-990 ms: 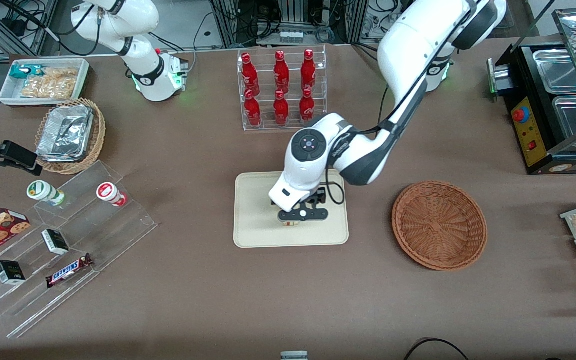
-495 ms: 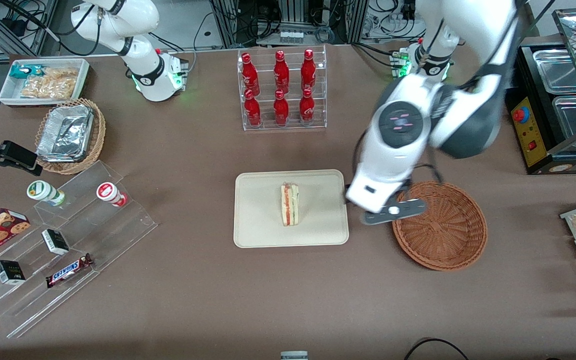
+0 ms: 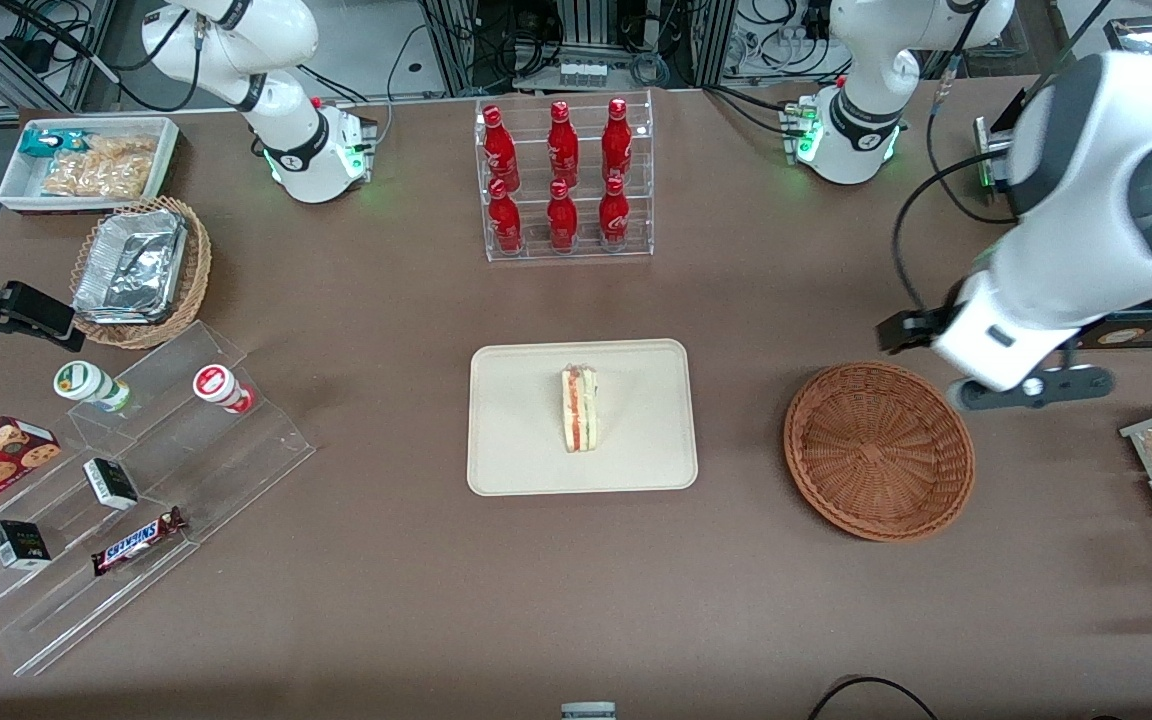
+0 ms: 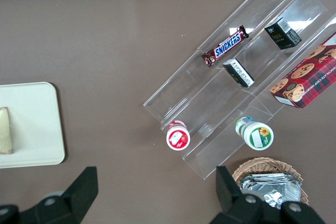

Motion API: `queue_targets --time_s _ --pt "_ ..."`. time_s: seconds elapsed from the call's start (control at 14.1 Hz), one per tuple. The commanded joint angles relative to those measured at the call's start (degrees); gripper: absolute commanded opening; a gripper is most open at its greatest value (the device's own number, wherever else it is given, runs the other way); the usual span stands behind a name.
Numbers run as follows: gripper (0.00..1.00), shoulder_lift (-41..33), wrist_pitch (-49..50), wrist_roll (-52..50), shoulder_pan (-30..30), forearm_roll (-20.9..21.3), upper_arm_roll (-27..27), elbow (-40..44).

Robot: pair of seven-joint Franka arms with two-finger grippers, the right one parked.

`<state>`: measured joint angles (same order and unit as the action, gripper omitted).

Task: Place sandwich from basket to tray

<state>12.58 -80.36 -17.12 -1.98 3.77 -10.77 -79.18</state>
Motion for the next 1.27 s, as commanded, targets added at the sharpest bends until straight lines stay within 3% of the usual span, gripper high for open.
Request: queue_targets --time_s 0.0,0.42,1.2 --pt "1.00 -7.64 2.21 2.88 3.73 -1.39 -0.48 -6.85" --pt "1.00 -16.97 0.56 4.20 3.74 -1.22 -0.30 -17.32" --pt "1.00 -11.88 0.11 7.54 4.09 -1.39 -0.57 -8.10"
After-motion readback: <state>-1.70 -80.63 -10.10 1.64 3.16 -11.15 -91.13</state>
